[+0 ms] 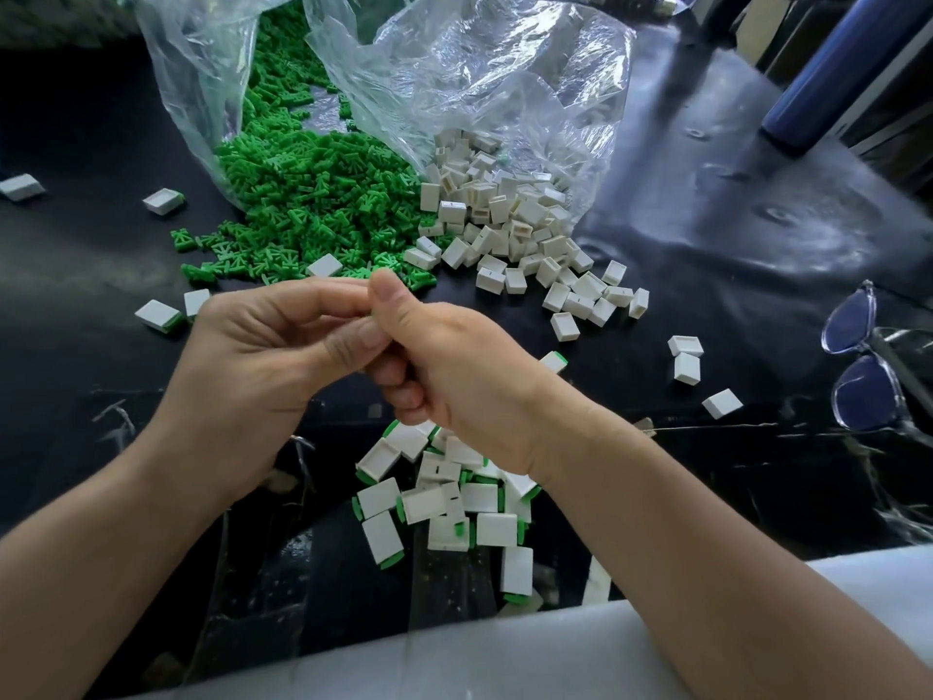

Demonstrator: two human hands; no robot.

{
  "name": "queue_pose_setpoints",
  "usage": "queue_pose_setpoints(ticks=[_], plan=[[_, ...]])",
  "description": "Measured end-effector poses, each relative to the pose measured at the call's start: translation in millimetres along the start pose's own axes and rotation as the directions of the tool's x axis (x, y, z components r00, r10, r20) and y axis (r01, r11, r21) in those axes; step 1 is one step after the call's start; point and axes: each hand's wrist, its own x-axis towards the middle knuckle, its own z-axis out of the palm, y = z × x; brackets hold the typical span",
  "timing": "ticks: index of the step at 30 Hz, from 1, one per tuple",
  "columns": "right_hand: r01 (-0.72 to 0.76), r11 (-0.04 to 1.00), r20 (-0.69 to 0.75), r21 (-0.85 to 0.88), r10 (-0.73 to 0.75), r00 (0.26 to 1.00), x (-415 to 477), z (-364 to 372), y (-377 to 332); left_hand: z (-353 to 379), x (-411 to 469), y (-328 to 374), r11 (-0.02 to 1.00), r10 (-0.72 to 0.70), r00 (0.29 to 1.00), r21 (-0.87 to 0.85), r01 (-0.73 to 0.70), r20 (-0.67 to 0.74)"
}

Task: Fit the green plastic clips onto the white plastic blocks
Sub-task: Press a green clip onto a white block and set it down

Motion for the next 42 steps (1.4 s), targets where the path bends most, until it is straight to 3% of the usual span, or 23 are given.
queue_pose_setpoints(ticks=[3, 9, 28, 42], plan=[[-0.028, 0.998, 0.04, 0.057, 0.026, 0.999, 0.9, -0.3, -0.2, 0.5, -0.4, -0.3, 1.0, 0.0, 1.0, -0.005, 0.0, 0.006], [-0.045, 0.995, 0.037, -0.088, 0.049, 0.998, 0.1, -4.0, 0.5, 1.1, -1.3, -0.7, 1.0, -0.007, 1.0, -0.021, 0.006, -0.001], [-0.012, 0.991, 0.044, -0.135, 0.018, 0.999, -3.0, -2.0, -0.3, -3.2, 0.3, -2.9, 1.0, -0.007, 1.0, -0.011, 0.007, 0.015], [-0.014, 1.0, 0.063, -0.001, 0.014, 0.998, -0.4, -5.4, 0.4, 1.0, -0.7, 4.5, 0.999, -0.029, 0.999, -0.023, 0.029, -0.025]])
